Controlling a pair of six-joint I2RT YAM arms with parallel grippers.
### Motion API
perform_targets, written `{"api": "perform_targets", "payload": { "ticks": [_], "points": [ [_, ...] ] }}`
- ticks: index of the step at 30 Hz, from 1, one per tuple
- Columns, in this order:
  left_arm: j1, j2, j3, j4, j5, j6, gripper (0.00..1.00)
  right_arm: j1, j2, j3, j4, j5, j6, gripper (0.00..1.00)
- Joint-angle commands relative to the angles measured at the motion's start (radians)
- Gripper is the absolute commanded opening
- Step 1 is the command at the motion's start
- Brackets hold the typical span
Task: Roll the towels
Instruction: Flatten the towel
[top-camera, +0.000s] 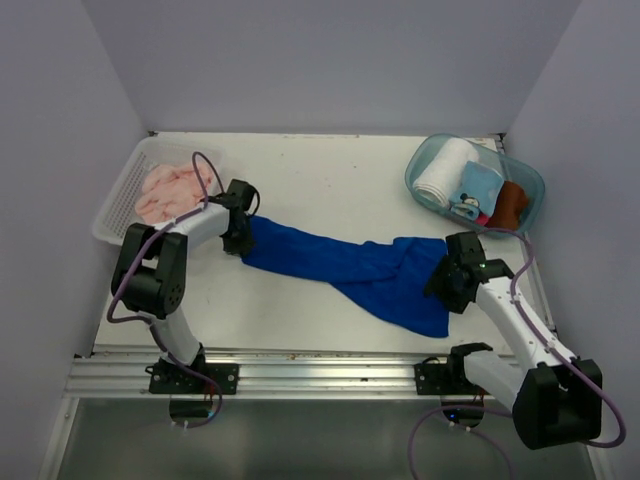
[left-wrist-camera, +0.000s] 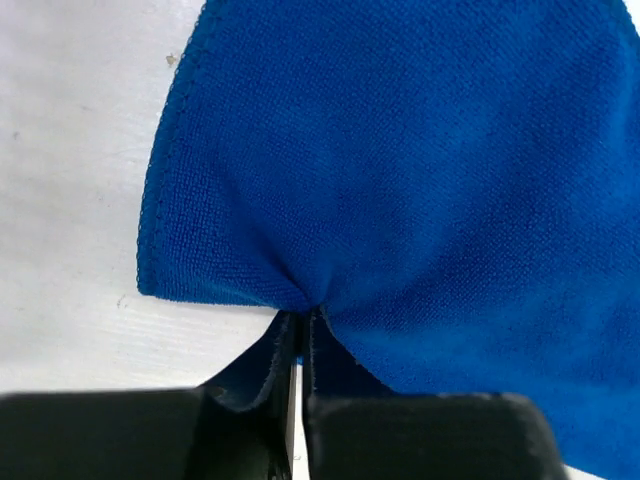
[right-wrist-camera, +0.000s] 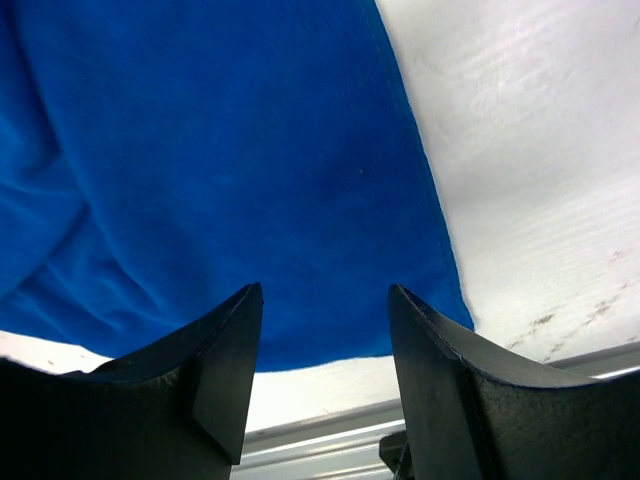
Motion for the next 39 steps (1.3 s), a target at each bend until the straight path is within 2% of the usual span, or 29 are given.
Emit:
{"api": "perform_targets", "payload": {
  "ticks": [1, 6, 11, 14, 17, 18, 19, 21, 22, 23, 24, 27, 31, 35, 39],
  "points": [
    [0.006, -0.016, 0.005, 0.047, 0.045, 0.026, 0.00, 0.001, -0.007, -0.029, 0.006, -0.061, 0.053, 0.57],
    [0.006, -0.162, 0.040, -0.002, -0.004, 0.011, 0.00, 0.001, 0.008, 0.017, 0.022, -0.042, 0.036, 0.58],
    [0.006, -0.236, 0.178, -0.051, -0.002, 0.003, 0.00, -0.001, 0.030, 0.054, 0.023, -0.024, 0.019, 0.58],
    [0.006, -0.178, 0.298, -0.065, 0.054, 0.006, 0.00, 0.001, 0.027, 0.060, 0.026, -0.027, 0.010, 0.58],
    [0.006, -0.066, 0.408, -0.022, 0.070, -0.001, 0.00, 0.001, 0.002, 0.073, 0.000, -0.008, 0.006, 0.58],
    [0.006, 0.013, 0.438, -0.010, 0.061, -0.005, 0.02, -0.001, -0.010, 0.073, -0.006, -0.004, 0.004, 0.58],
    [0.009, 0.064, 0.524, -0.021, 0.062, -0.003, 0.29, -0.001, -0.039, 0.073, -0.020, 0.002, 0.002, 0.59],
    [0.013, 0.222, 0.647, -0.126, 0.059, 0.003, 0.57, -0.001, -0.065, 0.071, -0.037, 0.007, -0.001, 0.60],
    [0.013, 0.265, 0.763, -0.163, 0.059, 0.011, 0.70, -0.001, -0.078, 0.073, -0.056, 0.008, -0.004, 0.60],
    [0.011, 0.298, 0.806, -0.192, 0.059, 0.017, 0.76, -0.001, -0.097, 0.073, -0.066, 0.011, -0.005, 0.61],
    [0.011, 0.321, 0.830, -0.214, 0.058, 0.023, 0.77, -0.001, -0.108, 0.070, -0.070, 0.010, -0.008, 0.62],
    [0.010, 0.263, 0.803, -0.174, 0.013, 0.026, 0.79, 0.001, -0.118, 0.057, -0.078, -0.005, -0.014, 0.62],
    [0.010, 0.165, 0.641, -0.139, -0.019, 0.026, 0.69, 0.004, -0.096, 0.021, -0.055, -0.042, 0.001, 0.62],
    [0.008, 0.093, 0.481, -0.096, 0.022, 0.025, 0.61, 0.056, -0.102, -0.050, -0.020, -0.053, 0.108, 0.62],
    [-0.016, 0.074, 0.357, -0.021, 0.096, 0.035, 0.67, 0.207, -0.121, -0.117, 0.022, -0.013, 0.240, 0.62]
  ]
}}
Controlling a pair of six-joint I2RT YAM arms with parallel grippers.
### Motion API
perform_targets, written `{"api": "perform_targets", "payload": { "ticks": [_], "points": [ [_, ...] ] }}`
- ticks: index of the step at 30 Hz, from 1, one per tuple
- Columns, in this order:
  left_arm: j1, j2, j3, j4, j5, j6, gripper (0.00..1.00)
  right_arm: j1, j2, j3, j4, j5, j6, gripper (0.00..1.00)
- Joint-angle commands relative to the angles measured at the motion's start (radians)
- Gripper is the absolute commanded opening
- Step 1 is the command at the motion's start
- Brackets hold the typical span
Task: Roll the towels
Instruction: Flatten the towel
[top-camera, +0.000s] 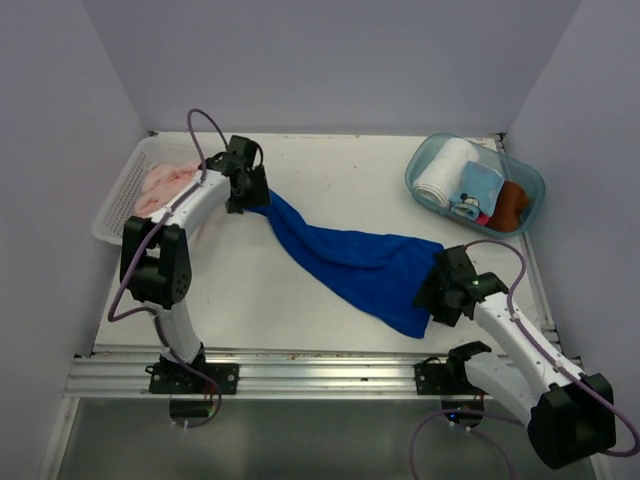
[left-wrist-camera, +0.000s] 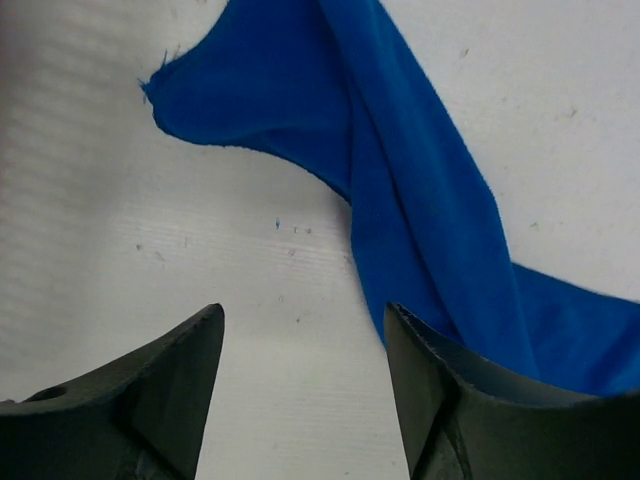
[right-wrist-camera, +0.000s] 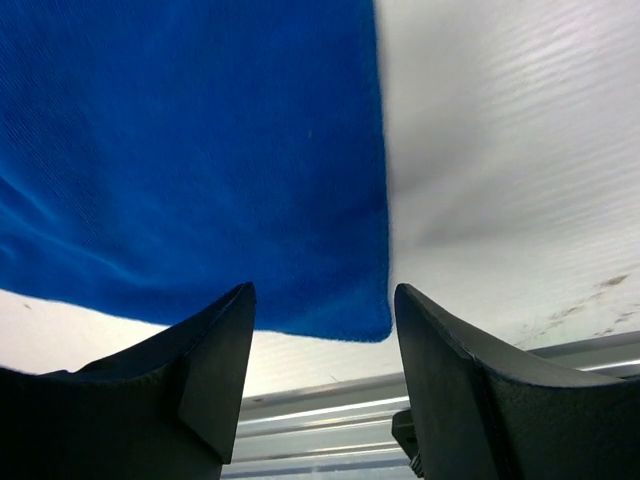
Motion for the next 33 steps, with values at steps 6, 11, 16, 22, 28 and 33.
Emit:
{"api": "perform_targets", "payload": {
  "ticks": [6, 11, 16, 22, 28, 33],
  "points": [
    [-0.072, 0.034, -0.163, 0.149, 0.111, 0.007, 0.67, 0.129, -0.039, -0.075, 0.022, 0.029, 0.251, 0.62],
    [-0.076, 0.082, -0.165, 0.184, 0.125, -0.010, 0.58, 0.136, -0.166, -0.159, 0.045, -0.001, 0.365, 0.61],
    [-0.081, 0.130, -0.142, 0.193, 0.125, -0.015, 0.47, 0.139, -0.148, -0.181, 0.068, -0.018, 0.400, 0.60],
    [-0.084, 0.166, -0.111, 0.192, 0.125, -0.019, 0.22, 0.141, -0.019, -0.214, 0.245, -0.032, 0.411, 0.47],
    [-0.084, 0.157, -0.028, 0.153, 0.123, -0.001, 0.00, 0.139, 0.096, -0.096, 0.254, 0.098, 0.351, 0.00],
    [-0.083, 0.160, 0.229, 0.058, 0.113, 0.045, 0.00, 0.078, 0.184, 0.173, 0.238, 0.172, 0.228, 0.00]
  ]
}}
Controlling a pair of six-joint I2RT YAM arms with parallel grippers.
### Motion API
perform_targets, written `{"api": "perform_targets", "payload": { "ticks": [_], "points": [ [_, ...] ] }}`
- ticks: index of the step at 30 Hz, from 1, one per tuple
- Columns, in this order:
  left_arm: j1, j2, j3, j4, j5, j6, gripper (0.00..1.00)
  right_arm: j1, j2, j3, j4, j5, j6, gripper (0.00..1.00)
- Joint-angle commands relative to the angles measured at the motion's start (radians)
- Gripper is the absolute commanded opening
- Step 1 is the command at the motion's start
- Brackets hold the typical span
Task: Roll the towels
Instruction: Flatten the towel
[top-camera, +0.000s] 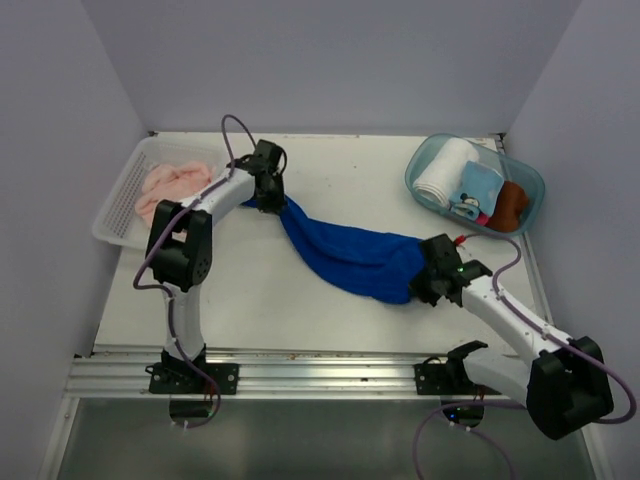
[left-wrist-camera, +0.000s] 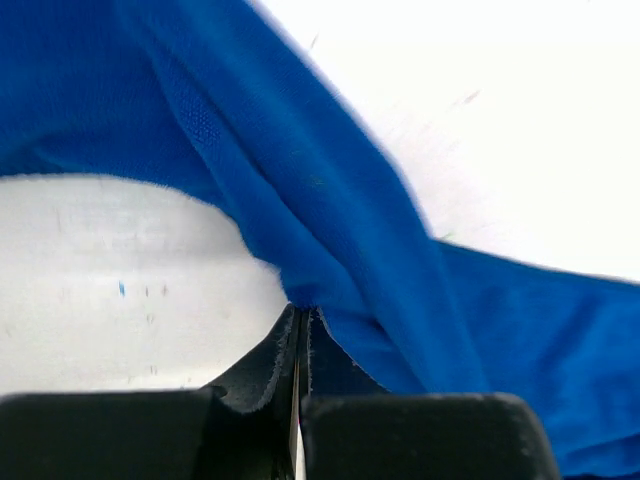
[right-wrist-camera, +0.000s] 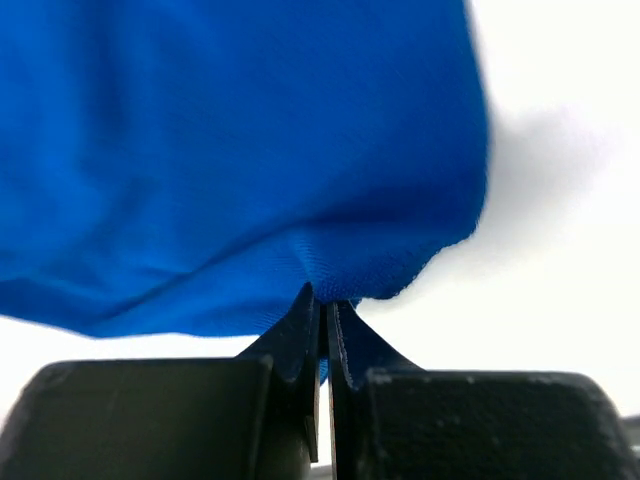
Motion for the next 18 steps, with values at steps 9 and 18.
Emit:
{"api": "perform_targets", "payload": {
  "ticks": [9, 18],
  "points": [
    [0.051, -0.138, 0.382, -0.167, 0.070, 0.096, 0.00, -0.199, -0.013, 0.507, -0.091, 0.178, -0.284, 0.00],
    [0.046, -0.503, -0.205, -0.107, 0.145, 0.108, 0.00, -0.203, -0.251, 0.278, -0.331, 0.286, -0.224, 0.00]
  ]
}}
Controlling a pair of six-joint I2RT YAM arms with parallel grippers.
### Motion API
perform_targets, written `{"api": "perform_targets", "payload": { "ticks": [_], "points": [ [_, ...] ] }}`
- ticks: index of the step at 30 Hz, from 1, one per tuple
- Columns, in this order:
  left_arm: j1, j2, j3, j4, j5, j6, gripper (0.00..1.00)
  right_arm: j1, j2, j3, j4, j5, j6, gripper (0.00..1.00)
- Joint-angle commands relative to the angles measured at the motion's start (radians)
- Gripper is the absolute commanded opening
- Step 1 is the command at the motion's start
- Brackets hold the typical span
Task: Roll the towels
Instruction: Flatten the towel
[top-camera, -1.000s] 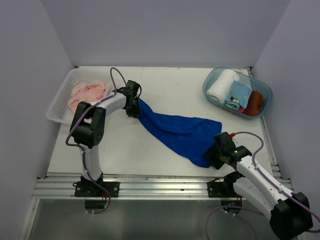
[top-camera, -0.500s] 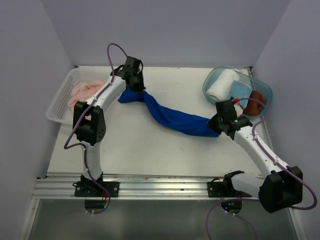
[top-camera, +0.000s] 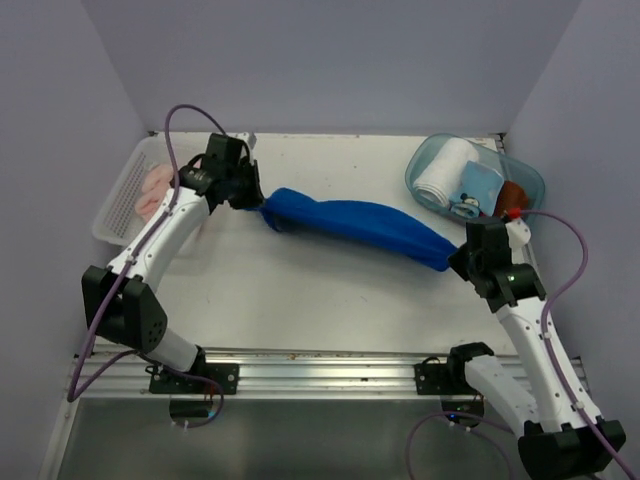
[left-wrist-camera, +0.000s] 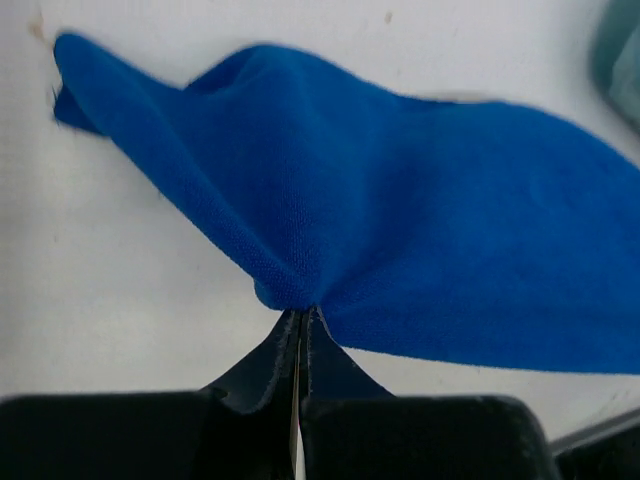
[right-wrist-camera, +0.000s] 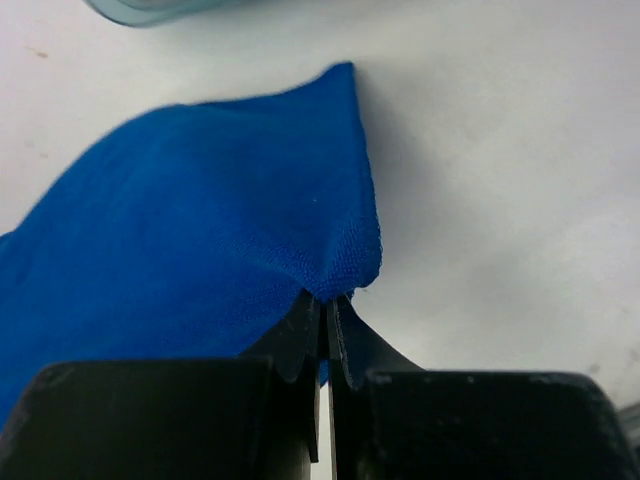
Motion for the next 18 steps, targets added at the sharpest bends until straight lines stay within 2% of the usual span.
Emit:
{"api": "perform_targets", "payload": {
  "ticks": [1, 2, 3, 4, 5, 7, 10, 13, 17, 18],
  "points": [
    [0.000, -0.074, -0.194, -0.025, 0.018, 0.035, 0.02, -0.006, -0.115, -0.108, -0.222, 0.126, 0.065, 0.00],
    [0.002, -0.087, -0.236, -0.036, -0.004, 0.040, 0.11, -0.006, -0.139, -0.143, -0.239, 0.136, 0.082, 0.00],
    [0.002, -0.085, -0.244, -0.045, -0.027, 0.046, 0.29, -0.008, -0.156, -0.153, -0.254, 0.142, 0.102, 0.01],
    [0.003, -0.075, -0.242, -0.062, -0.065, 0.048, 0.39, -0.008, -0.174, -0.157, -0.250, 0.140, 0.102, 0.16],
    [0.006, -0.067, -0.221, -0.071, -0.076, 0.051, 0.60, -0.008, -0.173, -0.154, -0.242, 0.139, 0.096, 0.25],
    [0.008, -0.049, -0.193, -0.089, -0.096, 0.055, 0.74, -0.009, -0.142, -0.137, -0.234, 0.140, 0.076, 0.40],
    [0.008, -0.048, -0.161, -0.105, -0.134, 0.051, 0.75, -0.009, -0.070, -0.093, -0.247, 0.143, 0.055, 0.40],
    [0.008, -0.071, -0.195, -0.108, -0.186, 0.023, 0.70, -0.008, -0.067, -0.097, -0.224, 0.121, 0.038, 0.40],
    [0.008, -0.099, -0.320, -0.103, -0.268, -0.029, 0.59, -0.009, -0.090, -0.139, -0.175, 0.070, 0.015, 0.40],
    [0.008, -0.101, -0.345, -0.102, -0.277, -0.053, 0.59, -0.008, -0.085, -0.143, -0.161, 0.049, 0.010, 0.39]
  ]
}}
